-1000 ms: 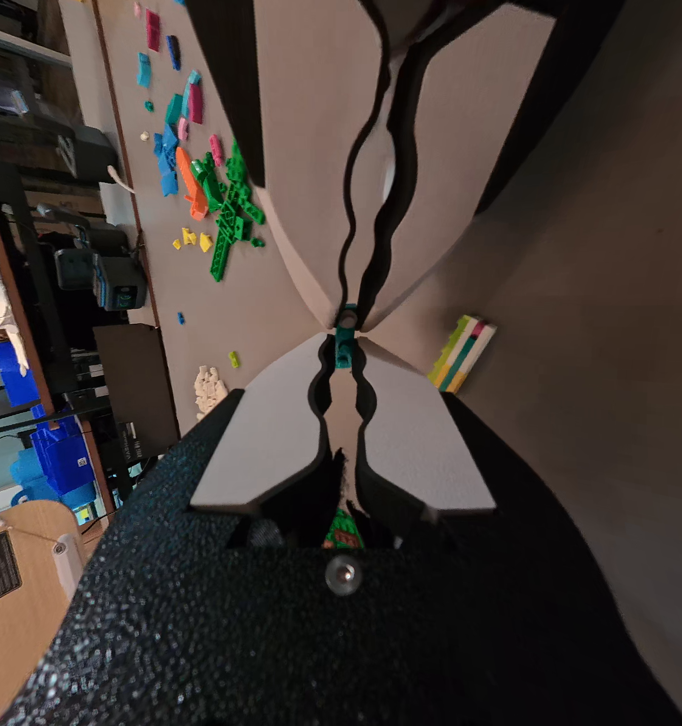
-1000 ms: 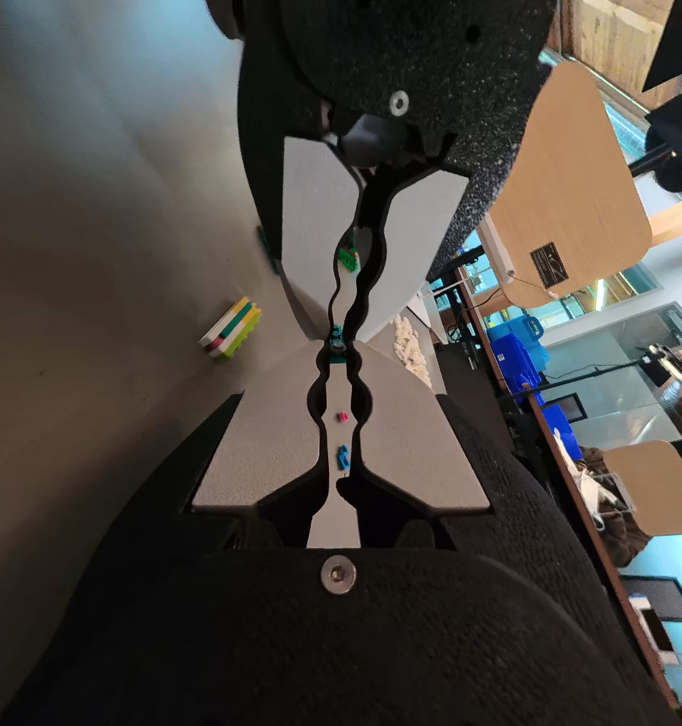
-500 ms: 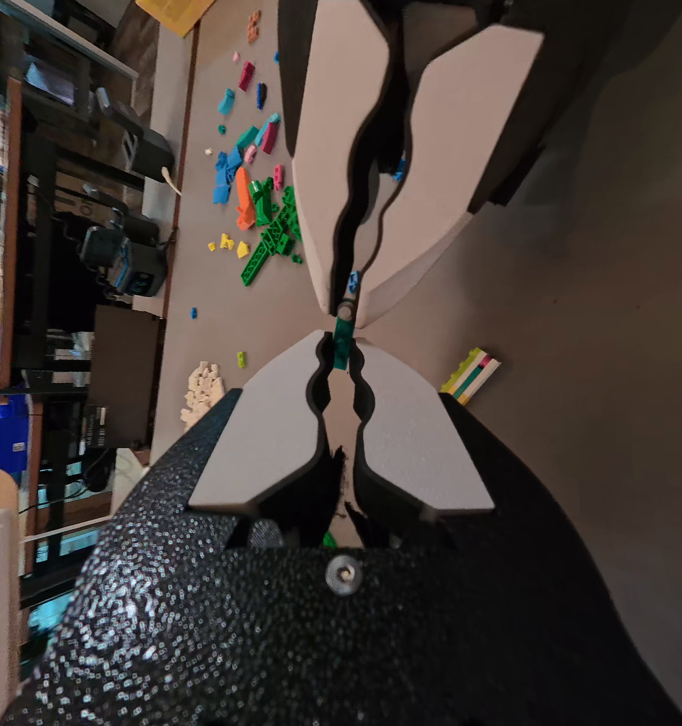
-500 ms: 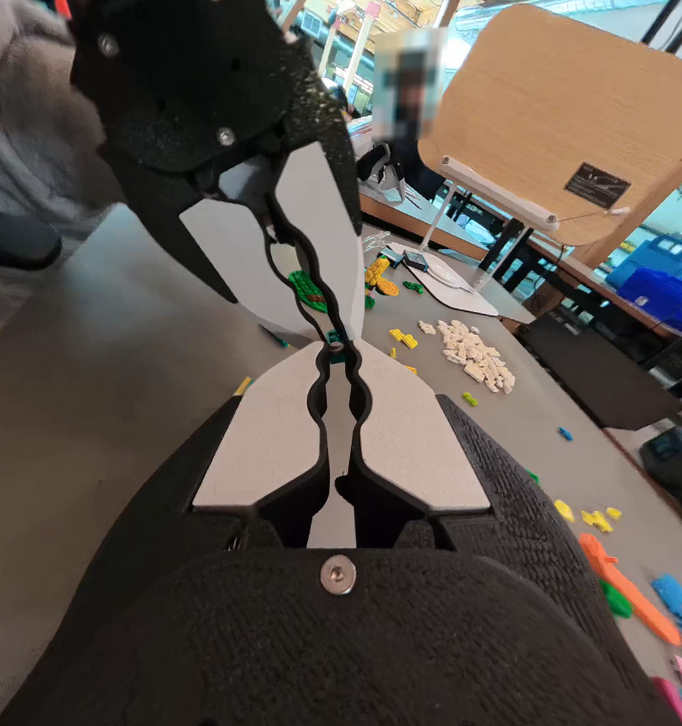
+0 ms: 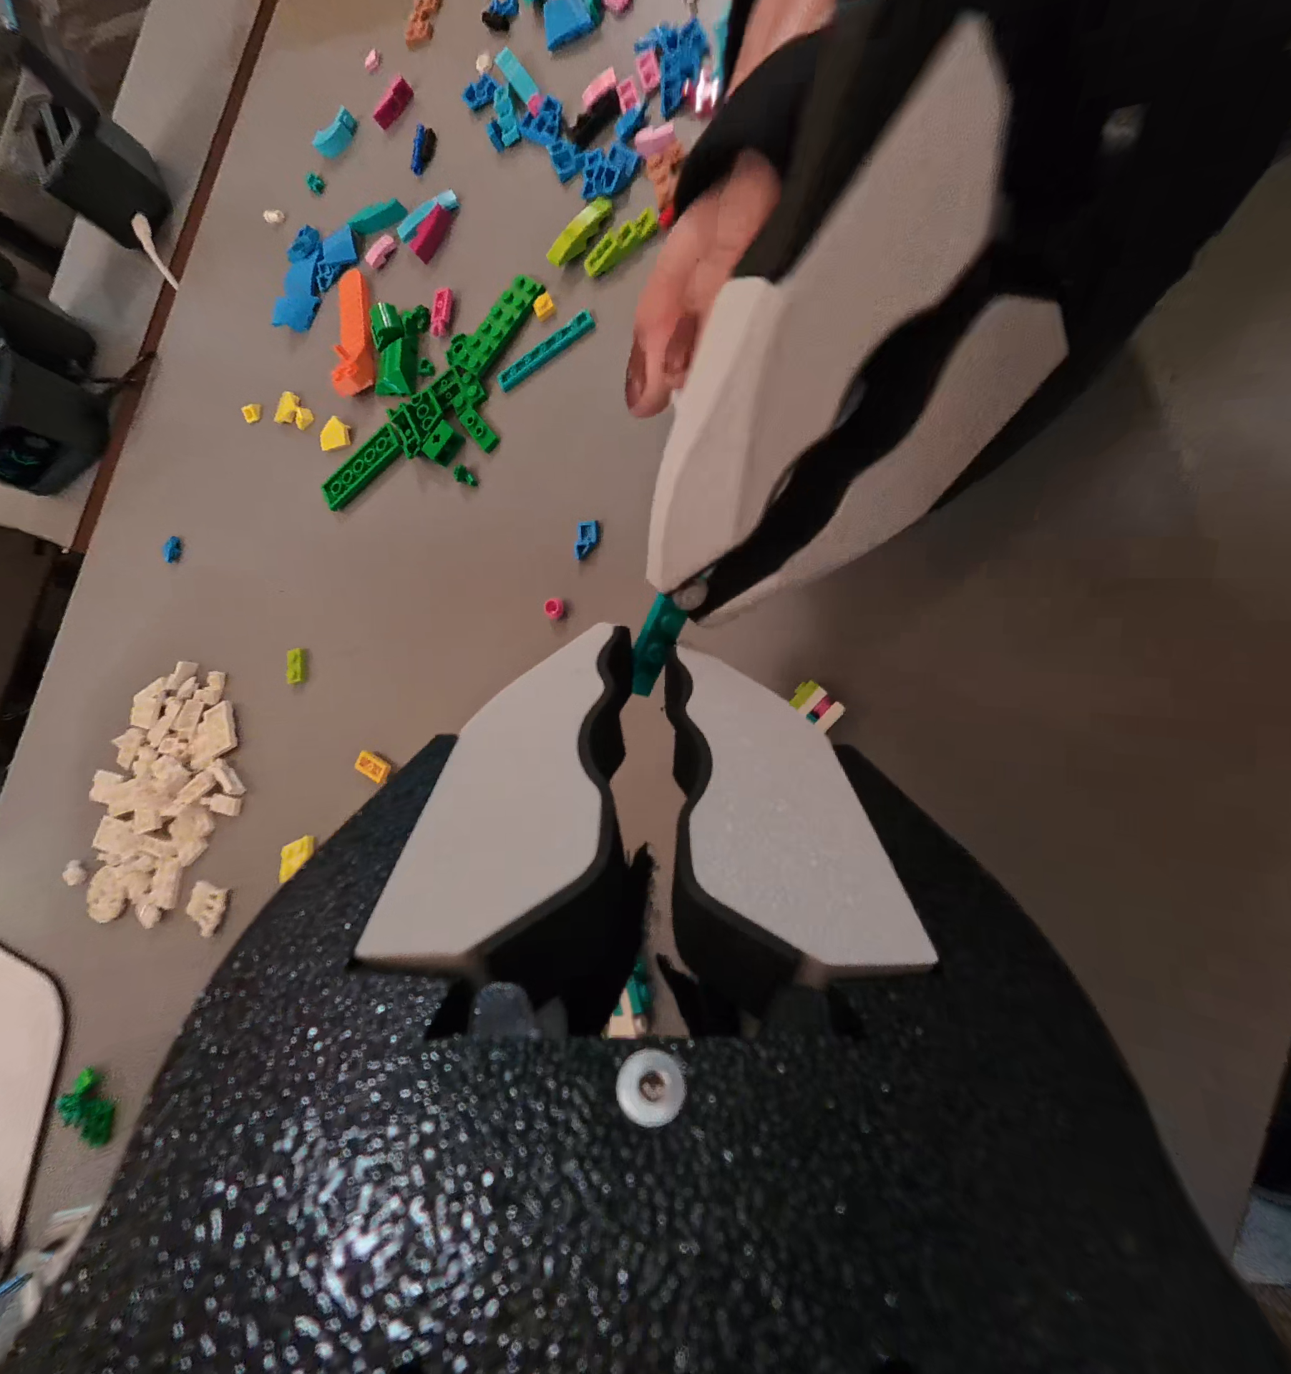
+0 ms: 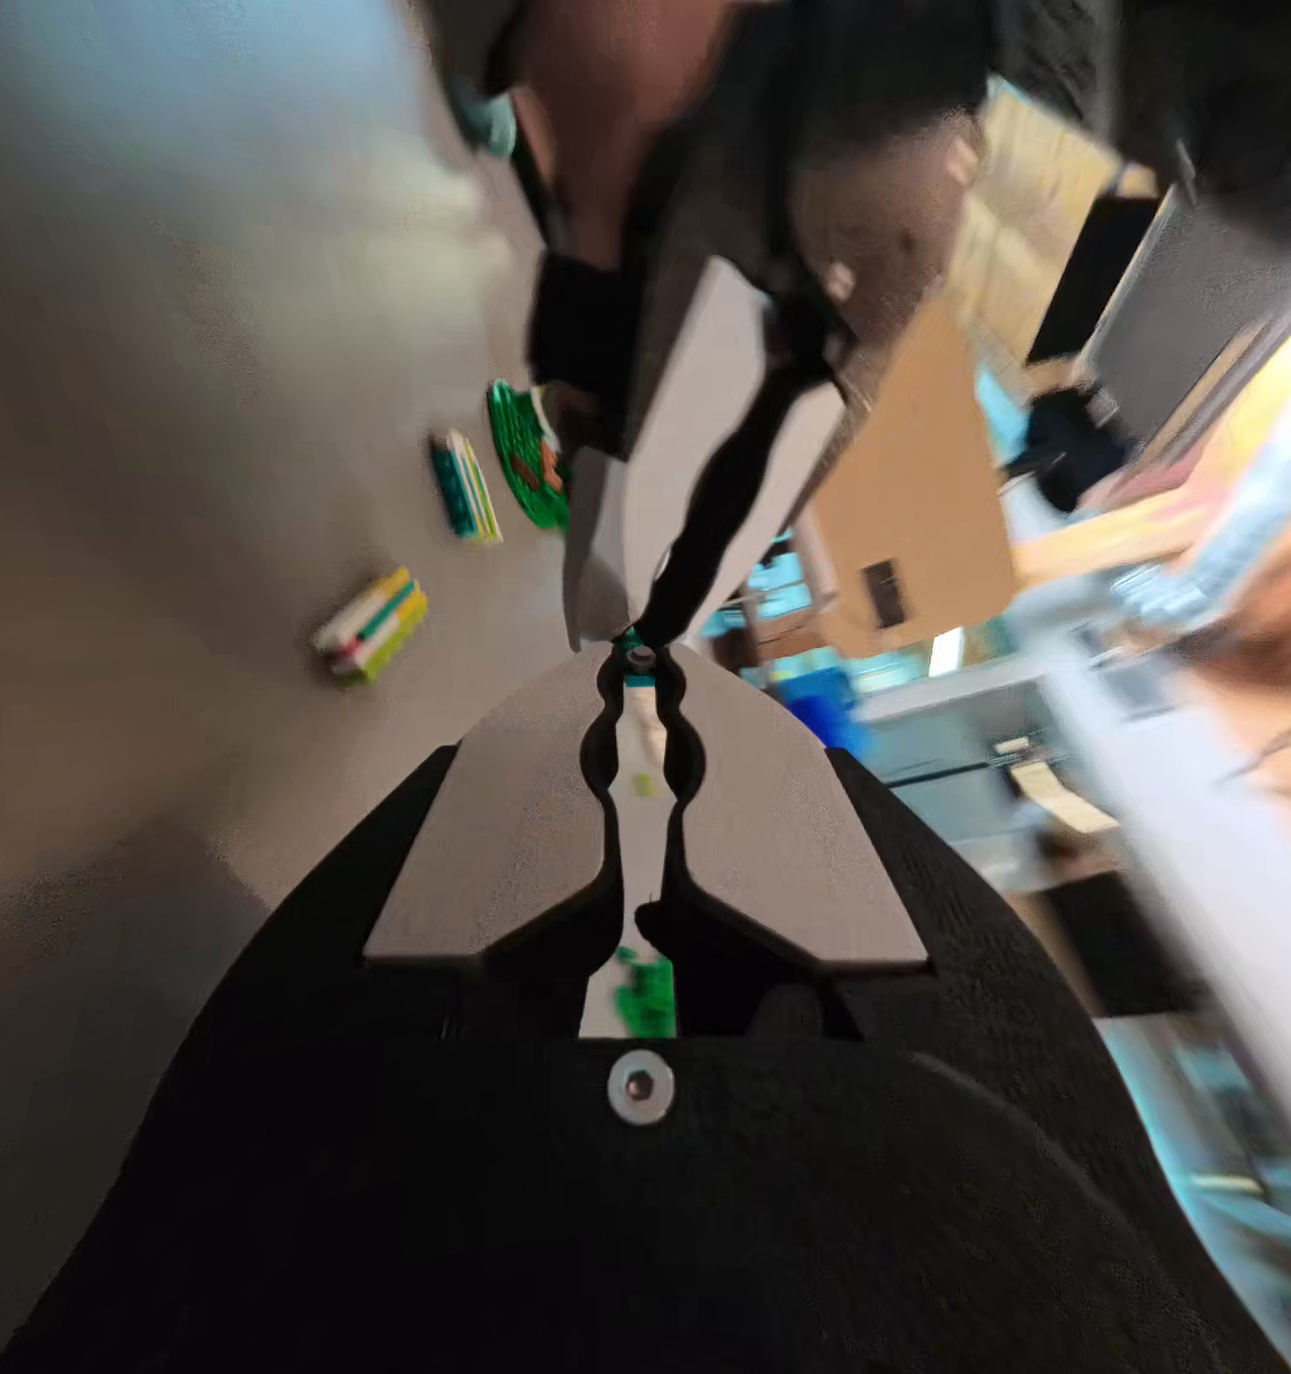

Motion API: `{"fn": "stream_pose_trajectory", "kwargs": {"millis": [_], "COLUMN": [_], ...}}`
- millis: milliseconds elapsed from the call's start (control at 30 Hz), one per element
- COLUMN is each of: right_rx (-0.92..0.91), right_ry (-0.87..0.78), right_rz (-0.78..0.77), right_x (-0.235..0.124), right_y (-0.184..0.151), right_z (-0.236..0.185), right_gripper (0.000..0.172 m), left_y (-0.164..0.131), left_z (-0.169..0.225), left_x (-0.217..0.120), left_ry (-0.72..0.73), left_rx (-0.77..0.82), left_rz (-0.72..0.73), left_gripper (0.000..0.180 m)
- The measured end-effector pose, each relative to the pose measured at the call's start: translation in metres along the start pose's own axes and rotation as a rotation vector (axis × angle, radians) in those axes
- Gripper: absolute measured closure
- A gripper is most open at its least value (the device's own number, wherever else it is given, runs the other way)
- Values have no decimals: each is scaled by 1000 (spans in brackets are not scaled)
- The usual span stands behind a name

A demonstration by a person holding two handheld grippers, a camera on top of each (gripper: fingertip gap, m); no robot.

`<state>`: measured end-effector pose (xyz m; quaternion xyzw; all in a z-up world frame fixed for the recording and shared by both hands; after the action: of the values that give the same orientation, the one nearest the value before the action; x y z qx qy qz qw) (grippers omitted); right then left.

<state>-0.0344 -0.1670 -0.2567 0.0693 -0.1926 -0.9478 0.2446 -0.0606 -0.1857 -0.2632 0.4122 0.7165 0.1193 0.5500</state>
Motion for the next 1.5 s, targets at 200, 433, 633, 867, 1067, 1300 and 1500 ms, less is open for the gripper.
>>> {"fn": "stream_pose_trajectory", "kwargs": {"millis": [200,433,633,867,1067,1300,1500], "right_rx": [673,869,802,618,313,-325,-370], "right_ry": [160,248,242,206,92,-122,-189], "right_rz": [177,347,405,395,207,-70,-158], "right_x": [-6,-15,-21,-24,-11,0,4], "right_y": [10,24,30,34,19,7,-3], "right_z": [19,25,26,20,8,4,12], "right_gripper": [166,166,166,166,166,166,166], "left_y": [18,36,34,31,17,14,17], "left_z": [2,27,22,26,17,7,-3], "left_x": [-17,-30,-39,-40,-26,-20,-15], "left_ry": [-79,-309,-500,-735,-497,-165,-12], "left_rx": [-200,-393,-783,-1033,-991,-841,-761], "left_rz": [286,579,701,692,611,495,517], "left_gripper": [155,149,161,175,176,177,176]}}
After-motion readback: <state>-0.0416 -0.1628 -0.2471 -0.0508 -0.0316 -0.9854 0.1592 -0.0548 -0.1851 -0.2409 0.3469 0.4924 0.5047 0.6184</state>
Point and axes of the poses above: each gripper's, where its closed fingertips meet, x out along the fingers, y out of its top, z = x × y across the jaws, the point moved 2 cm from there along -x, back along the fingers, and after that the axes turned 1 degree about -y, right-handed, at the moved point
